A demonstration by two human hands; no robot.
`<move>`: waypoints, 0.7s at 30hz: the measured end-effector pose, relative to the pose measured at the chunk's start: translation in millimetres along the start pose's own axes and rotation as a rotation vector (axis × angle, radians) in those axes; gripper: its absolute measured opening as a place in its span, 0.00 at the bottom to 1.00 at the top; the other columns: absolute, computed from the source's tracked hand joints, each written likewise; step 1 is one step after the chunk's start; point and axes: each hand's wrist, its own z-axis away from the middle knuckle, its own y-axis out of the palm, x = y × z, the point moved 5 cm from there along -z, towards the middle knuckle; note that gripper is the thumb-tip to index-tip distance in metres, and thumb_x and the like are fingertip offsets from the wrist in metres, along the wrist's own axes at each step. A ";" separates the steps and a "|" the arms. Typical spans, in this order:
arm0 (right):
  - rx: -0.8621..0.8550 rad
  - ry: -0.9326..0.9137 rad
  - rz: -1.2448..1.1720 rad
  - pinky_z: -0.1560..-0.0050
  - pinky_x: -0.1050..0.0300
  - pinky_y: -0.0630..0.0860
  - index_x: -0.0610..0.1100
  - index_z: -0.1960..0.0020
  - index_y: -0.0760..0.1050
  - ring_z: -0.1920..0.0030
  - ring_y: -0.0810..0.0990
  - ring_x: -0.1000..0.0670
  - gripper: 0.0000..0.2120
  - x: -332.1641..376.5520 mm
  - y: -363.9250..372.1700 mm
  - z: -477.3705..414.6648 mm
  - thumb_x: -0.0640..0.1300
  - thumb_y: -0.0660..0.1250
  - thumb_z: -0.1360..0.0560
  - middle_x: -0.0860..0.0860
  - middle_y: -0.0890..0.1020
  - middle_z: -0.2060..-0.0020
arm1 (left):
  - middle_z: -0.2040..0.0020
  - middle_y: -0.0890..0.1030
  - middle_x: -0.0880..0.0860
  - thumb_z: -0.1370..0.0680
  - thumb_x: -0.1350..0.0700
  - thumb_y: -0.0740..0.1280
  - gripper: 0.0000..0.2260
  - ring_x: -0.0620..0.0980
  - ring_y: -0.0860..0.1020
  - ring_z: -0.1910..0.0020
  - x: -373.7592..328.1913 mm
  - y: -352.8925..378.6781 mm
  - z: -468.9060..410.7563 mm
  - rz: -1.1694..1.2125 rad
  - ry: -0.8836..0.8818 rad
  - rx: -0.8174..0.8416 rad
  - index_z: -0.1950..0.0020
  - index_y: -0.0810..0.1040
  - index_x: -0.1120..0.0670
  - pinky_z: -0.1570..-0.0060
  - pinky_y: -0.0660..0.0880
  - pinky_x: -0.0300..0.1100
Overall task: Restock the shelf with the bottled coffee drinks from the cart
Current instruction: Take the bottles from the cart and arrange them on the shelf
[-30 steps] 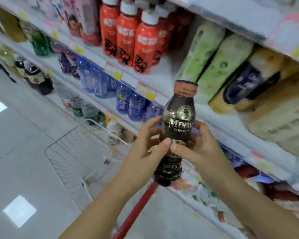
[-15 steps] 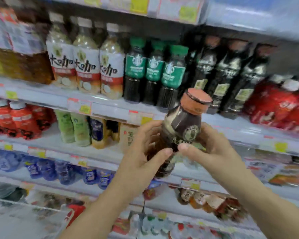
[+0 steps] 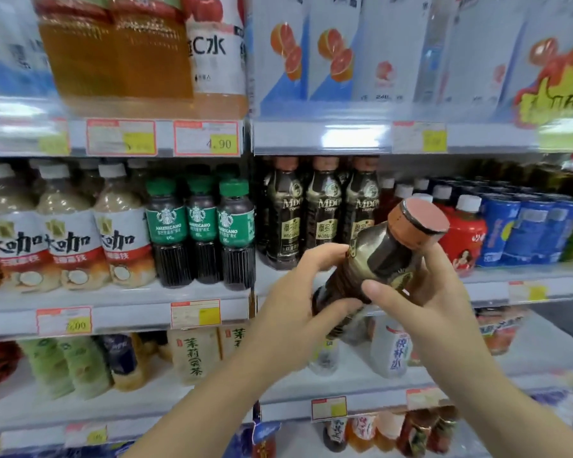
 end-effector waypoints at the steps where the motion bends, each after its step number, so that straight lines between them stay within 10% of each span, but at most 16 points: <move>1: -0.023 0.007 0.002 0.51 0.65 0.77 0.52 0.40 0.72 0.49 0.82 0.56 0.25 -2.8 -2.2 -0.4 0.41 0.75 0.34 0.55 0.83 0.50 | 0.39 0.71 0.32 0.25 0.50 0.68 0.22 0.28 0.66 0.38 3.5 1.2 -2.5 -0.018 -0.008 0.014 0.39 0.62 0.31 0.44 0.64 0.23; 4: -0.108 0.063 0.043 0.54 0.63 0.78 0.55 0.41 0.73 0.51 0.81 0.58 0.25 -12.8 -9.4 -3.7 0.47 0.76 0.35 0.58 0.82 0.52 | 0.31 0.61 0.34 0.23 0.47 0.65 0.22 0.22 0.58 0.38 22.1 -2.9 -10.9 -0.031 -0.098 -0.044 0.35 0.58 0.32 0.44 0.56 0.19; 10: -0.152 0.126 0.179 0.53 0.58 0.75 0.58 0.43 0.74 0.56 0.79 0.63 0.24 -31.9 -16.2 -29.1 0.45 0.76 0.35 0.59 0.82 0.55 | 0.24 0.39 0.43 0.22 0.49 0.65 0.38 0.45 0.44 0.25 53.9 -14.5 -48.1 -0.038 -0.336 -0.200 0.23 0.40 0.47 0.31 0.51 0.41; 21: -0.088 0.068 0.239 0.42 0.49 0.76 0.59 0.42 0.73 0.46 0.78 0.55 0.29 -59.3 -18.7 -86.9 0.59 0.76 0.42 0.57 0.80 0.47 | 0.23 0.53 0.55 0.26 0.51 0.71 0.45 0.48 0.61 0.29 76.4 -16.8 -101.8 0.181 -0.502 -0.500 0.23 0.39 0.51 0.31 0.57 0.43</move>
